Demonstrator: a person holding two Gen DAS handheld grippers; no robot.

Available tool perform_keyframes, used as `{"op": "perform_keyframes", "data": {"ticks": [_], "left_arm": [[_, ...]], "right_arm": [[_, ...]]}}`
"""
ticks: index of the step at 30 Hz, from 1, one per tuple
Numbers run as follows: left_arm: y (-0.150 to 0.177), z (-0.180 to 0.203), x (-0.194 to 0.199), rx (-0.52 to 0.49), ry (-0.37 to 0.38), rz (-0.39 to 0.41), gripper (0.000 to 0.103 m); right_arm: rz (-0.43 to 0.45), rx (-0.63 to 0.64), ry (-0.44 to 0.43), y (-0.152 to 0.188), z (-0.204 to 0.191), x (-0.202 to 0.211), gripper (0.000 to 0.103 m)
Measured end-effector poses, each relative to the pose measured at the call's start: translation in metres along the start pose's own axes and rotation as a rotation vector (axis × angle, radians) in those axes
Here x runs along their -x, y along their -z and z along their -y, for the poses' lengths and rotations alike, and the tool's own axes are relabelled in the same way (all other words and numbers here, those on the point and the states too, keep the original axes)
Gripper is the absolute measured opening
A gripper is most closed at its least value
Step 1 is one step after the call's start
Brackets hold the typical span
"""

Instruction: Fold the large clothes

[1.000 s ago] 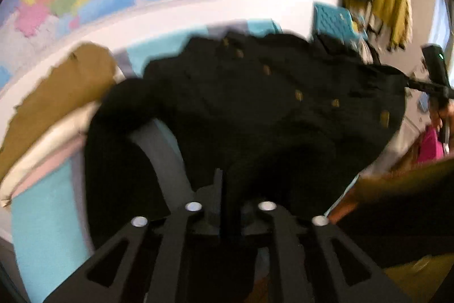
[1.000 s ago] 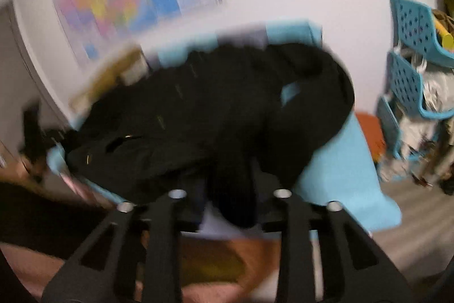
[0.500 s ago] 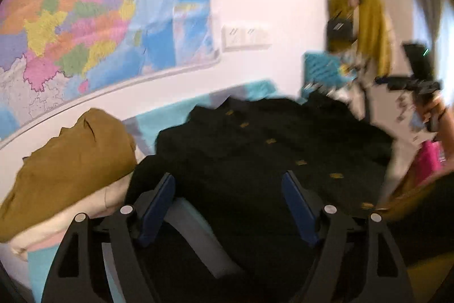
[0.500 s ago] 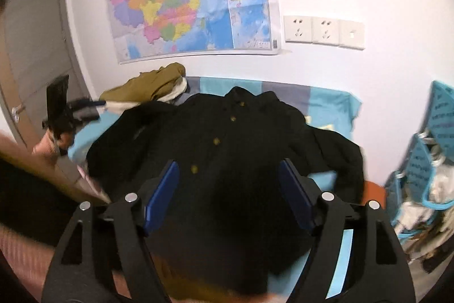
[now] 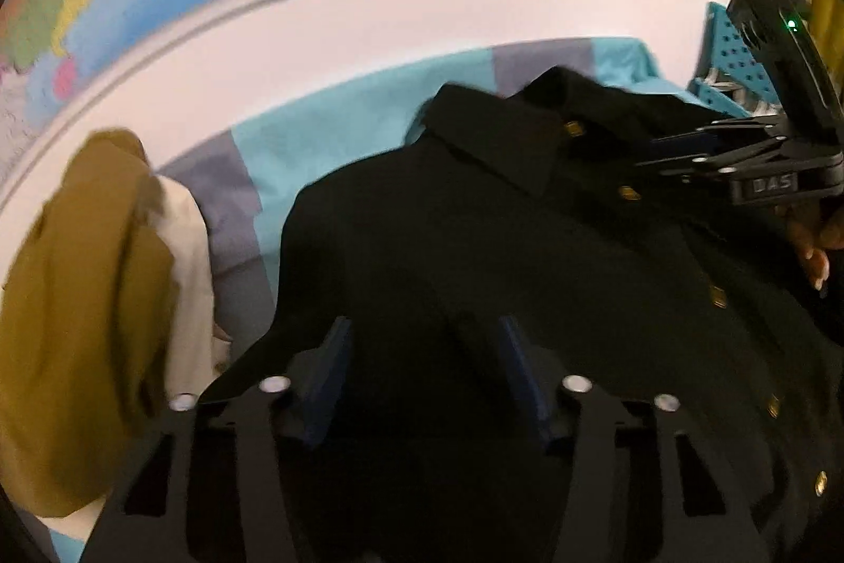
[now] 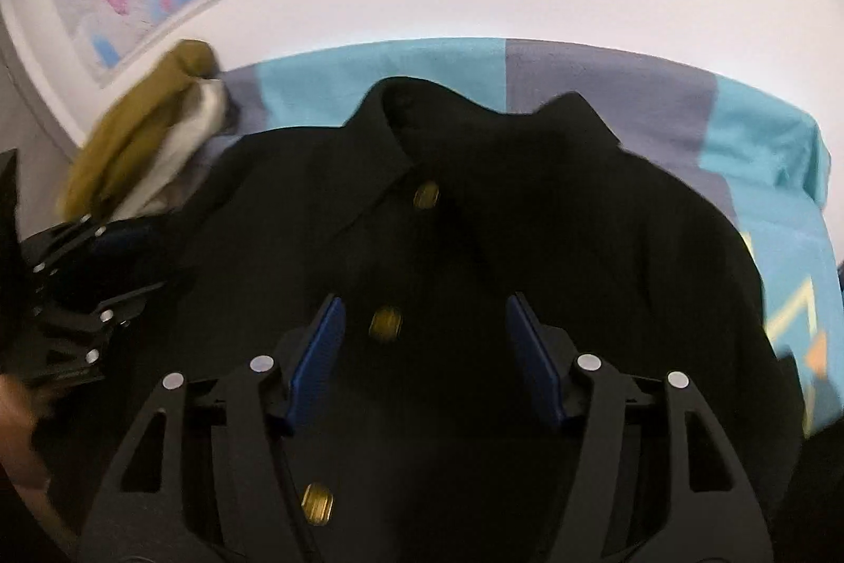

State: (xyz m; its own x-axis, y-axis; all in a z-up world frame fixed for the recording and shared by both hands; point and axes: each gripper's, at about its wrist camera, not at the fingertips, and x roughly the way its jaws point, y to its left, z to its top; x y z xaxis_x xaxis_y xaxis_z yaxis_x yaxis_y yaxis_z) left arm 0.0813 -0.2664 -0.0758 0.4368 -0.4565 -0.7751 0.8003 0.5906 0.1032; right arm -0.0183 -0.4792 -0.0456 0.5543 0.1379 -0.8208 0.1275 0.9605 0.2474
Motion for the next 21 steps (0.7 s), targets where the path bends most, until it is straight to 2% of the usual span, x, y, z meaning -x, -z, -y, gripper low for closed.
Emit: {"op": "perform_keyframes", "data": {"ticks": [2, 3, 4, 5, 6, 7, 12, 14, 16, 18, 20, 21], "left_arm": [[-0.001, -0.006, -0.013, 0.017, -0.015, -0.030, 0.026], [0.000, -0.009, -0.016, 0.030, -0.021, -0.043, 0.020], [-0.001, -0.013, -0.020, 0.046, -0.021, -0.059, 0.012], [-0.001, -0.016, -0.022, 0.056, -0.016, -0.060, 0.009], [-0.002, -0.020, -0.022, 0.069, -0.005, -0.056, 0.007], [-0.005, -0.023, -0.022, 0.079, 0.003, -0.052, 0.005], [-0.020, -0.031, -0.016, 0.099, 0.005, -0.016, 0.004], [-0.030, -0.034, -0.014, 0.100, -0.023, 0.012, 0.004], [-0.035, -0.040, -0.013, 0.116, -0.047, 0.038, 0.004], [-0.037, -0.043, -0.020, 0.125, -0.087, 0.032, 0.004], [-0.034, -0.045, -0.027, 0.122, -0.085, 0.000, 0.004], [-0.031, -0.045, -0.029, 0.113, -0.072, -0.018, 0.004]], "right_arm": [[-0.013, 0.018, 0.033, -0.004, -0.004, -0.016, 0.059], [-0.010, 0.022, 0.048, -0.005, -0.006, -0.021, 0.053], [0.006, 0.046, 0.065, -0.008, -0.008, -0.023, 0.041], [0.007, 0.050, 0.077, -0.010, -0.009, -0.024, 0.037], [0.012, 0.043, 0.079, -0.013, -0.008, -0.024, 0.016], [0.015, 0.042, 0.077, -0.017, -0.007, -0.022, 0.006], [0.099, 0.016, 0.031, -0.038, -0.003, -0.003, 0.005], [0.148, 0.012, 0.016, -0.052, -0.002, 0.003, 0.004], [0.158, -0.043, -0.010, -0.059, 0.004, -0.002, 0.004], [0.090, -0.062, -0.007, -0.058, 0.011, -0.025, 0.005], [0.024, -0.075, 0.000, -0.051, 0.017, -0.039, 0.009], [0.015, -0.085, -0.017, -0.047, 0.020, -0.037, 0.016]]}}
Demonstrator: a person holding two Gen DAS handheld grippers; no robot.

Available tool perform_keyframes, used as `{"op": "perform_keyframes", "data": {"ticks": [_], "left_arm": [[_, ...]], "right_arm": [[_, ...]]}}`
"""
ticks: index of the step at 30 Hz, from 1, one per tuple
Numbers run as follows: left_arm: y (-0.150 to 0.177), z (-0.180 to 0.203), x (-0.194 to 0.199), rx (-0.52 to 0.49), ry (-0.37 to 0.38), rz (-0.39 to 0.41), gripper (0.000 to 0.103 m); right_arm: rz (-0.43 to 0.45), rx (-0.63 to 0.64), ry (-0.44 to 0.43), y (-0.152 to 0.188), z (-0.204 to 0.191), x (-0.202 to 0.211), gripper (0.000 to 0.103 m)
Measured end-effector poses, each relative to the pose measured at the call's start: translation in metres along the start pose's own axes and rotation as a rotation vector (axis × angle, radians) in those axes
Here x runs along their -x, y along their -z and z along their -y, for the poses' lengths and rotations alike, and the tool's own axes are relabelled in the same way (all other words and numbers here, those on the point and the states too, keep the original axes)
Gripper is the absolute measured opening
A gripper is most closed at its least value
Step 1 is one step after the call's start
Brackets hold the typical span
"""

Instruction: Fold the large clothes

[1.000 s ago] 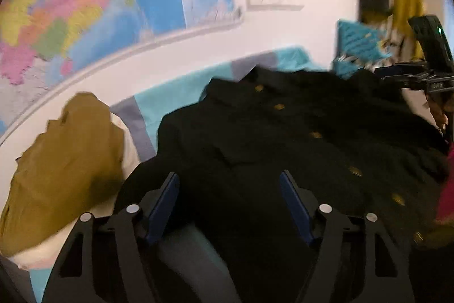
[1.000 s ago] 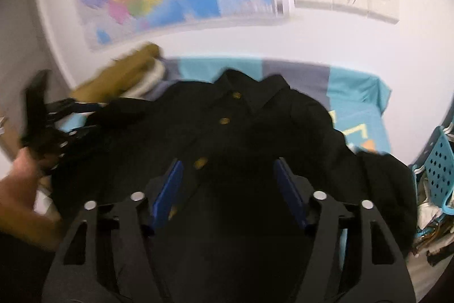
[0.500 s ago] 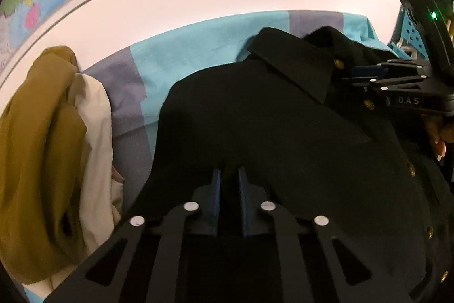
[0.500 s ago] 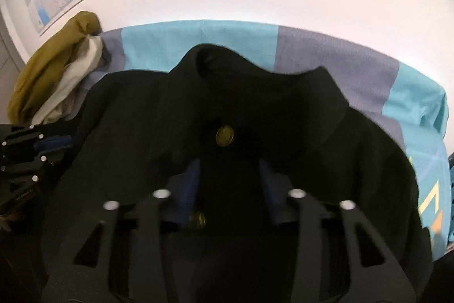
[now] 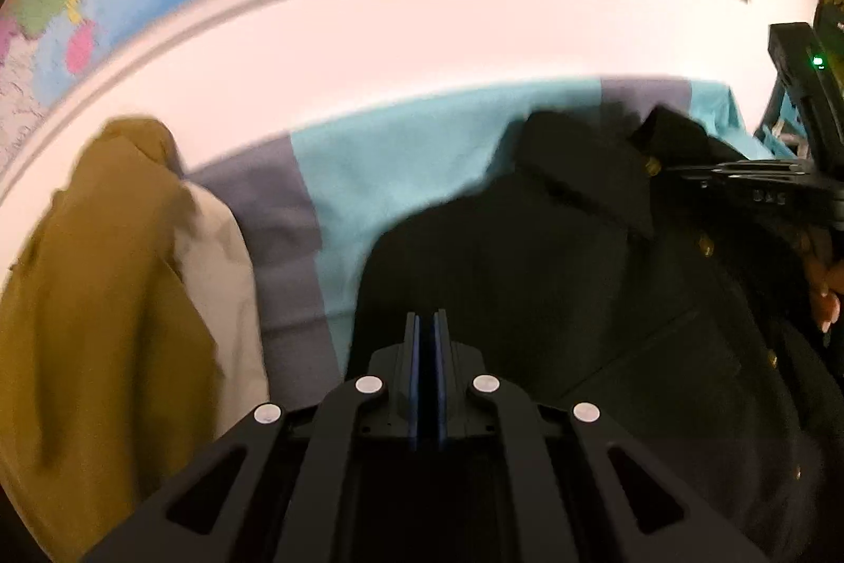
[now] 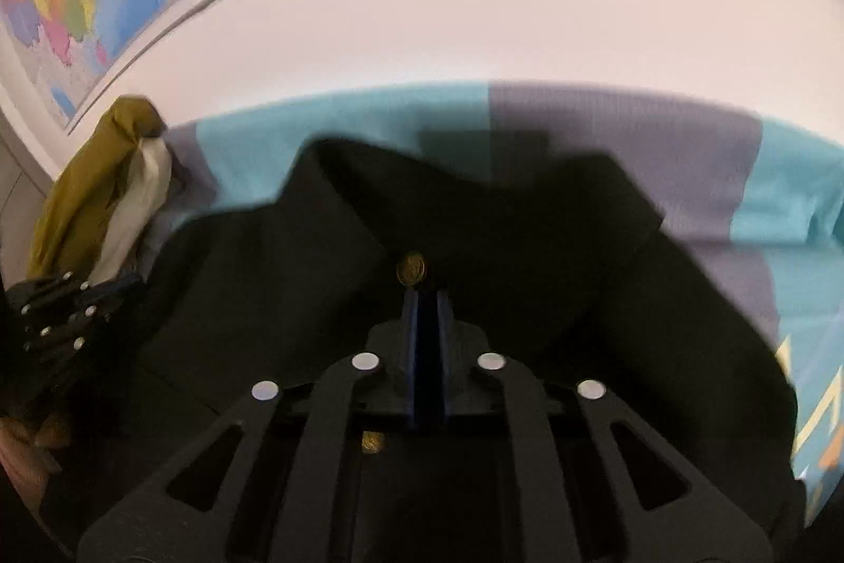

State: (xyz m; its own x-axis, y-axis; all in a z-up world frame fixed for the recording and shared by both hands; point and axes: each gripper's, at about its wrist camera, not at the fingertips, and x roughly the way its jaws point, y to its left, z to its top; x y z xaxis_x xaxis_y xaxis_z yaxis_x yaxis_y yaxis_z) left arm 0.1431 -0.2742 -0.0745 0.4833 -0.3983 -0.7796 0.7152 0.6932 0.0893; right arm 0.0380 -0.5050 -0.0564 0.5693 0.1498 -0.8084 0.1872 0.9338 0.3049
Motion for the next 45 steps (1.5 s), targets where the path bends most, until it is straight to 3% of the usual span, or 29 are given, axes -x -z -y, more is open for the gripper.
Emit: {"op": "perform_keyframes", "data": {"ticks": [1, 3, 4, 6, 7, 8, 11, 13, 17, 18, 20, 21, 22, 23, 26, 29, 33, 34, 40, 43, 45], "left_arm": [[0.001, -0.001, 0.000, -0.008, -0.002, -0.004, 0.007], [0.005, -0.001, 0.005, -0.021, -0.012, 0.005, 0.009], [0.007, -0.001, 0.012, -0.022, 0.006, 0.017, 0.012], [0.008, 0.004, 0.030, -0.038, 0.048, 0.057, 0.016], [0.009, 0.008, 0.036, -0.055, 0.061, 0.080, 0.021], [0.010, 0.013, 0.044, -0.073, 0.073, 0.101, 0.030], [0.011, 0.038, 0.069, -0.141, 0.127, 0.159, 0.037], [0.012, 0.059, 0.078, -0.180, 0.210, 0.160, 0.040], [0.014, 0.100, 0.076, -0.231, 0.319, 0.127, 0.041], [0.015, 0.113, 0.072, -0.253, 0.319, 0.116, 0.041], [0.017, 0.128, 0.064, -0.285, 0.331, 0.088, 0.041], [0.018, 0.135, 0.061, -0.297, 0.340, 0.071, 0.041], [0.020, 0.144, 0.058, -0.318, 0.344, 0.055, 0.041], [0.021, 0.148, 0.055, -0.335, 0.342, 0.047, 0.041], [0.025, 0.158, 0.051, -0.357, 0.350, 0.022, 0.041], [0.026, 0.162, 0.049, -0.367, 0.340, 0.019, 0.041], [0.025, 0.166, 0.041, -0.363, 0.334, -0.008, 0.041], [0.024, 0.167, 0.039, -0.362, 0.336, -0.014, 0.041], [0.014, 0.170, 0.040, -0.347, 0.355, -0.011, 0.044], [0.010, 0.170, 0.047, -0.346, 0.367, 0.011, 0.047], [0.008, 0.170, 0.051, -0.339, 0.377, 0.024, 0.047]], "right_arm": [[-0.003, -0.023, -0.033, 0.004, 0.006, 0.011, 0.032], [0.029, -0.031, -0.077, 0.013, 0.014, 0.043, 0.053], [0.054, -0.030, -0.079, 0.018, 0.018, 0.063, 0.058], [0.131, -0.015, -0.068, 0.032, 0.030, 0.117, 0.061], [0.174, -0.011, -0.045, 0.043, 0.040, 0.150, 0.069], [0.201, -0.011, -0.013, 0.051, 0.048, 0.173, 0.072], [0.268, -0.038, 0.171, 0.087, 0.084, 0.232, 0.084], [0.243, -0.141, 0.207, 0.119, 0.120, 0.253, 0.087], [0.153, -0.286, 0.237, 0.182, 0.168, 0.256, 0.087], [0.138, -0.302, 0.221, 0.192, 0.169, 0.251, 0.087], [0.109, -0.308, 0.209, 0.213, 0.170, 0.242, 0.063], [0.101, -0.302, 0.197, 0.218, 0.169, 0.239, 0.031], [0.092, -0.304, 0.192, 0.222, 0.173, 0.240, 0.012], [0.104, -0.299, 0.211, 0.221, 0.173, 0.243, 0.007], [0.198, -0.284, 0.315, 0.207, 0.182, 0.285, 0.006], [0.348, -0.274, 0.451, 0.191, 0.189, 0.343, 0.006], [0.325, -0.187, 0.567, 0.185, 0.179, 0.349, 0.008], [0.318, -0.184, 0.568, 0.187, 0.177, 0.345, 0.008], [0.238, -0.208, 0.382, 0.184, 0.175, 0.336, 0.008], [0.259, -0.163, 0.341, 0.166, 0.151, 0.354, 0.008], [0.290, -0.062, 0.348, 0.150, 0.114, 0.372, 0.008]]}}
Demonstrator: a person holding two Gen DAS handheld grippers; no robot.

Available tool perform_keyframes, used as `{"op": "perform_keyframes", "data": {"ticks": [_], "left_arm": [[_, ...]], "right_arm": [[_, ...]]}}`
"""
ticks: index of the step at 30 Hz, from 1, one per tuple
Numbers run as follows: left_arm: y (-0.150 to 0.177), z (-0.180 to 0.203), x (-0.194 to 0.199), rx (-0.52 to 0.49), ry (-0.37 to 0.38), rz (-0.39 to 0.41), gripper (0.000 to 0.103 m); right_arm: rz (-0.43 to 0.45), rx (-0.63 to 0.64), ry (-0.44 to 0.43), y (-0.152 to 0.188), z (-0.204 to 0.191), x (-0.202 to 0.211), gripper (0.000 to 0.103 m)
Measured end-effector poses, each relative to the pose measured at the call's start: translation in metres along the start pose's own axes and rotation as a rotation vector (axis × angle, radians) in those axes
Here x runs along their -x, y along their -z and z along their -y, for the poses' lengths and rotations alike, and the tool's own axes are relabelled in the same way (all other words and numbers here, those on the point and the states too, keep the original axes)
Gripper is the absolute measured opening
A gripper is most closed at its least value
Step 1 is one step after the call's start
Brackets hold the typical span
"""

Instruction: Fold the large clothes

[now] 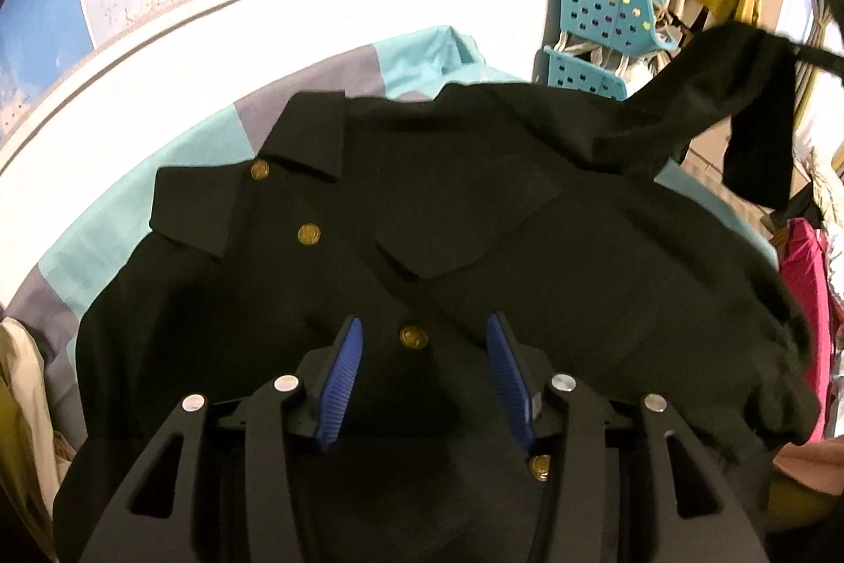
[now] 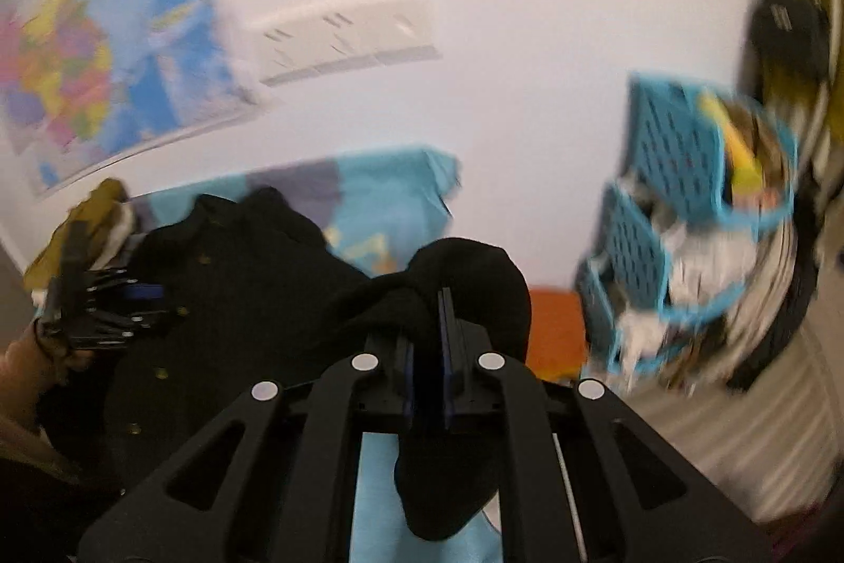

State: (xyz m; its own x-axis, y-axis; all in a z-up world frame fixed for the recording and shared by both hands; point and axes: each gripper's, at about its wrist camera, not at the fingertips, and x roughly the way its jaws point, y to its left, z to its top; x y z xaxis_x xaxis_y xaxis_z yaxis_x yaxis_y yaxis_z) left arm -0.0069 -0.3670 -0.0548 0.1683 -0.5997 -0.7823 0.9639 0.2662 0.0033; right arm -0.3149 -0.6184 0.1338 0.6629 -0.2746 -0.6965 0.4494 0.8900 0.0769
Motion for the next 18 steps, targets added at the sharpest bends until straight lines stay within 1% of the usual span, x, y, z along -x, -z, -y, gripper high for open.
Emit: {"op": "perform_keyframes", "data": {"ticks": [1, 3, 4, 6, 7, 8, 9, 10, 11, 12, 13, 14, 15, 16, 17, 18], "left_arm": [[-0.001, -0.001, 0.003, 0.010, 0.011, 0.010, 0.048], [-0.001, -0.005, 0.009, 0.031, 0.037, 0.029, 0.049], [-0.001, -0.007, 0.014, 0.042, 0.040, 0.041, 0.049], [0.001, -0.012, 0.023, 0.058, 0.034, 0.067, 0.050], [0.003, -0.016, 0.030, 0.074, 0.039, 0.082, 0.050], [0.007, -0.020, 0.037, 0.088, 0.042, 0.097, 0.051], [0.010, -0.025, 0.044, 0.102, 0.044, 0.111, 0.051], [0.014, -0.031, 0.052, 0.121, 0.045, 0.126, 0.052], [0.019, -0.036, 0.058, 0.137, 0.047, 0.139, 0.053], [0.023, -0.040, 0.063, 0.152, 0.045, 0.146, 0.053], [0.030, -0.046, 0.069, 0.172, 0.030, 0.148, 0.053], [0.034, -0.049, 0.072, 0.182, 0.027, 0.150, 0.053], [0.040, -0.052, 0.076, 0.188, 0.026, 0.153, 0.053], [0.043, -0.055, 0.077, 0.194, 0.020, 0.153, 0.053], [0.046, -0.056, 0.078, 0.199, 0.018, 0.153, 0.053], [0.049, -0.057, 0.079, 0.200, 0.026, 0.153, 0.053]], "right_arm": [[0.015, 0.044, -0.007, -0.007, -0.013, 0.007, 0.008], [0.040, 0.163, -0.049, -0.022, -0.060, 0.021, 0.013], [0.040, 0.202, -0.069, -0.024, -0.077, 0.023, 0.014], [0.017, 0.326, -0.141, -0.026, -0.131, 0.014, 0.014], [0.001, 0.353, -0.168, -0.025, -0.144, 0.009, 0.014], [-0.040, 0.391, -0.217, -0.023, -0.168, -0.005, 0.014], [-0.075, 0.415, -0.250, -0.019, -0.183, -0.016, 0.020], [-0.109, 0.434, -0.277, -0.015, -0.197, -0.028, 0.031], [-0.157, 0.455, -0.305, -0.009, -0.214, -0.045, 0.038], [-0.213, 0.481, -0.325, -0.001, -0.227, -0.059, 0.058], [-0.262, 0.512, -0.349, 0.006, -0.237, -0.068, 0.066], [-0.283, 0.544, -0.353, 0.012, -0.244, -0.073, 0.066], [-0.295, 0.581, -0.336, 0.017, -0.248, -0.074, 0.066], [-0.292, 0.591, -0.332, 0.019, -0.247, -0.072, 0.067], [-0.285, 0.577, -0.340, 0.018, -0.244, -0.067, 0.067], [-0.273, 0.536, -0.360, 0.015, -0.235, -0.061, 0.069]]}}
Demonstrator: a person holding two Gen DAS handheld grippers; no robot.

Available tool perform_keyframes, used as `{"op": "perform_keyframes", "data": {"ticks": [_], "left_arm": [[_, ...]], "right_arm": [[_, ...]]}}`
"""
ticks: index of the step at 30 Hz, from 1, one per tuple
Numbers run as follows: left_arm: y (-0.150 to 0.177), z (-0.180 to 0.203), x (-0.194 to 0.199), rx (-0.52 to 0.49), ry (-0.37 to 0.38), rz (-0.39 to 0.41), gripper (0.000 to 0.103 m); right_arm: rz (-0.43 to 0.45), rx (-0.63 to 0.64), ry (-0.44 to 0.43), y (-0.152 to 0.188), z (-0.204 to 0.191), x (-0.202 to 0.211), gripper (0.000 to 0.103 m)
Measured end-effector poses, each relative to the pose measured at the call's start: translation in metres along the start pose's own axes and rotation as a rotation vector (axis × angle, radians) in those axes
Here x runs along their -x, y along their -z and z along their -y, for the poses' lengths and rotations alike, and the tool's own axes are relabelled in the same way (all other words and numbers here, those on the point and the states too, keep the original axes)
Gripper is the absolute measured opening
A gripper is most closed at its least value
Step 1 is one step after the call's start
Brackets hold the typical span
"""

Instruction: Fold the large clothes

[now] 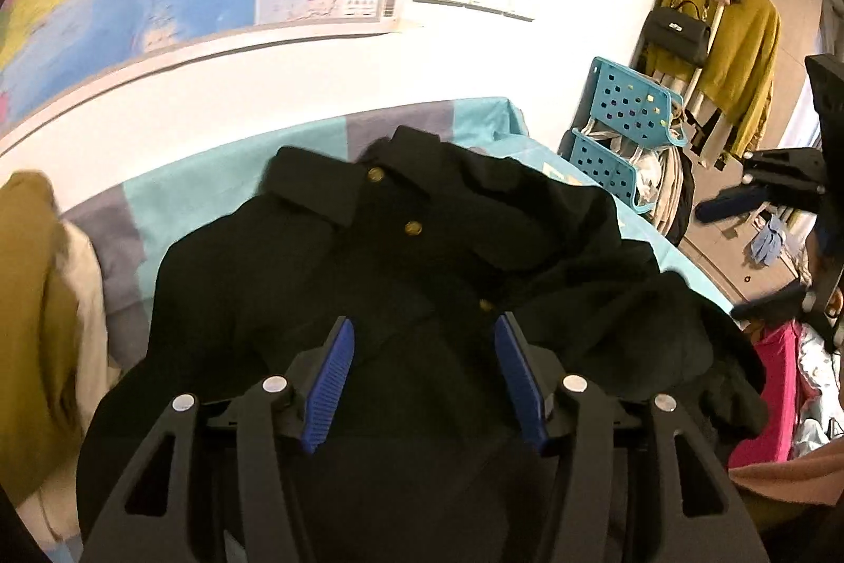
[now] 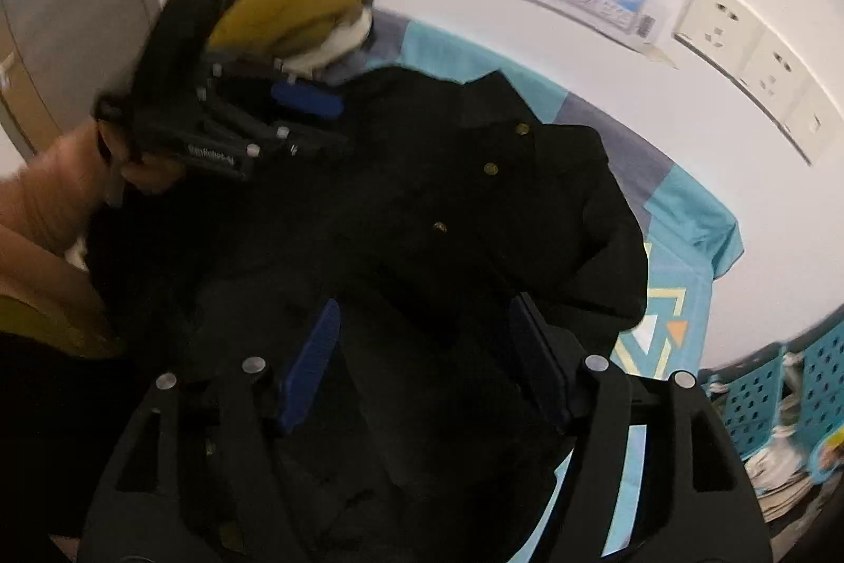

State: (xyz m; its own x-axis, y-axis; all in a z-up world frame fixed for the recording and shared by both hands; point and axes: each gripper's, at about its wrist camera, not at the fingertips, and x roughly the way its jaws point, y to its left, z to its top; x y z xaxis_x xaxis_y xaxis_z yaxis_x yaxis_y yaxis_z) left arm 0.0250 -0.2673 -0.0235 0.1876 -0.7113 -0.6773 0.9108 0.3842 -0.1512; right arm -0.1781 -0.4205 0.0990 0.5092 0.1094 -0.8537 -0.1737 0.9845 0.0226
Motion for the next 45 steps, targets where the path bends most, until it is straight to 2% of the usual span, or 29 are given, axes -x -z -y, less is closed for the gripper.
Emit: {"op": "perform_keyframes", "data": {"ticks": [2, 5, 8, 10, 11, 13, 14, 15, 19, 21, 23, 24, 25, 27, 29, 30, 31, 33, 35, 36, 38, 40, 42, 44, 45], "left_arm": [[0.004, 0.001, 0.000, -0.009, 0.008, -0.002, 0.055], [0.006, 0.007, -0.007, -0.019, 0.059, -0.020, 0.057], [0.009, 0.020, -0.020, -0.059, 0.081, -0.051, 0.057], [0.011, 0.028, -0.025, -0.079, 0.094, -0.068, 0.057], [0.013, 0.030, -0.027, -0.086, 0.102, -0.077, 0.057], [0.016, 0.032, -0.026, -0.094, 0.103, -0.077, 0.057], [0.016, 0.030, -0.024, -0.089, 0.107, -0.073, 0.057], [0.016, 0.027, -0.020, -0.077, 0.112, -0.065, 0.057], [0.015, 0.011, 0.001, -0.034, 0.110, -0.011, 0.057], [0.015, 0.001, 0.017, -0.012, 0.095, 0.030, 0.058], [0.016, -0.007, 0.029, 0.001, 0.077, 0.050, 0.058], [0.016, -0.009, 0.033, 0.004, 0.071, 0.055, 0.058], [0.017, -0.012, 0.039, 0.009, 0.059, 0.062, 0.059], [0.020, -0.014, 0.044, 0.020, 0.052, 0.058, 0.060], [0.026, -0.013, 0.045, 0.019, 0.053, 0.035, 0.060], [0.029, -0.011, 0.045, 0.011, 0.056, 0.025, 0.060], [0.034, -0.007, 0.044, -0.002, 0.069, 0.011, 0.061], [0.039, 0.002, 0.044, -0.023, 0.099, -0.014, 0.063], [0.043, 0.013, 0.044, -0.040, 0.120, -0.015, 0.065], [0.044, 0.017, 0.044, -0.048, 0.126, -0.014, 0.065], [0.044, 0.030, 0.044, -0.081, 0.133, -0.006, 0.065], [0.044, 0.039, 0.042, -0.099, 0.147, -0.005, 0.065], [0.042, 0.048, 0.037, -0.109, 0.160, -0.006, 0.070], [0.042, 0.053, 0.030, -0.117, 0.179, -0.013, 0.072], [0.043, 0.056, 0.024, -0.127, 0.165, -0.020, 0.072]], "right_arm": [[0.050, -0.079, -0.012, 0.009, 0.014, 0.017, 0.075], [0.078, -0.148, -0.056, 0.033, 0.030, 0.022, 0.077], [-0.015, -0.232, -0.053, 0.061, 0.036, -0.010, 0.077], [-0.060, -0.310, -0.088, 0.080, 0.043, -0.034, 0.075], [-0.071, -0.334, -0.093, 0.085, 0.045, -0.041, 0.066], [-0.048, -0.368, -0.202, 0.091, 0.045, -0.048, 0.006], [-0.023, -0.355, -0.188, 0.090, 0.041, -0.045, 0.003], [0.020, -0.326, -0.193, 0.085, 0.033, -0.035, 0.003], [0.196, -0.232, -0.328, 0.056, -0.003, 0.011, 0.003], [0.220, -0.171, -0.380, 0.042, -0.025, 0.016, 0.004], [0.219, -0.129, -0.461, 0.029, -0.048, 0.011, 0.012], [0.192, -0.106, -0.507, 0.023, -0.059, 0.003, 0.027], [0.180, -0.074, -0.523, 0.019, -0.066, -0.001, 0.033], [0.181, -0.046, -0.487, 0.016, -0.067, -0.005, 0.034], [0.201, -0.111, -0.486, 0.016, -0.044, -0.005, 0.034], [0.211, -0.154, -0.458, 0.015, -0.026, -0.006, 0.034], [0.217, -0.186, -0.421, 0.017, -0.013, -0.008, 0.036], [0.225, -0.306, -0.275, 0.018, 0.034, -0.014, 0.043], [0.250, -0.472, -0.372, 0.023, 0.078, -0.023, 0.044], [0.257, -0.511, -0.372, 0.025, 0.092, -0.029, 0.044], [0.239, -0.522, -0.342, 0.025, 0.095, -0.041, 0.044], [0.209, -0.487, -0.396, 0.022, 0.081, -0.055, 0.043], [0.182, -0.467, -0.405, 0.025, 0.072, -0.059, 0.044], [0.181, -0.451, -0.381, 0.030, 0.068, -0.059, 0.050], [0.184, -0.449, -0.346, 0.036, 0.066, -0.055, 0.057]]}}
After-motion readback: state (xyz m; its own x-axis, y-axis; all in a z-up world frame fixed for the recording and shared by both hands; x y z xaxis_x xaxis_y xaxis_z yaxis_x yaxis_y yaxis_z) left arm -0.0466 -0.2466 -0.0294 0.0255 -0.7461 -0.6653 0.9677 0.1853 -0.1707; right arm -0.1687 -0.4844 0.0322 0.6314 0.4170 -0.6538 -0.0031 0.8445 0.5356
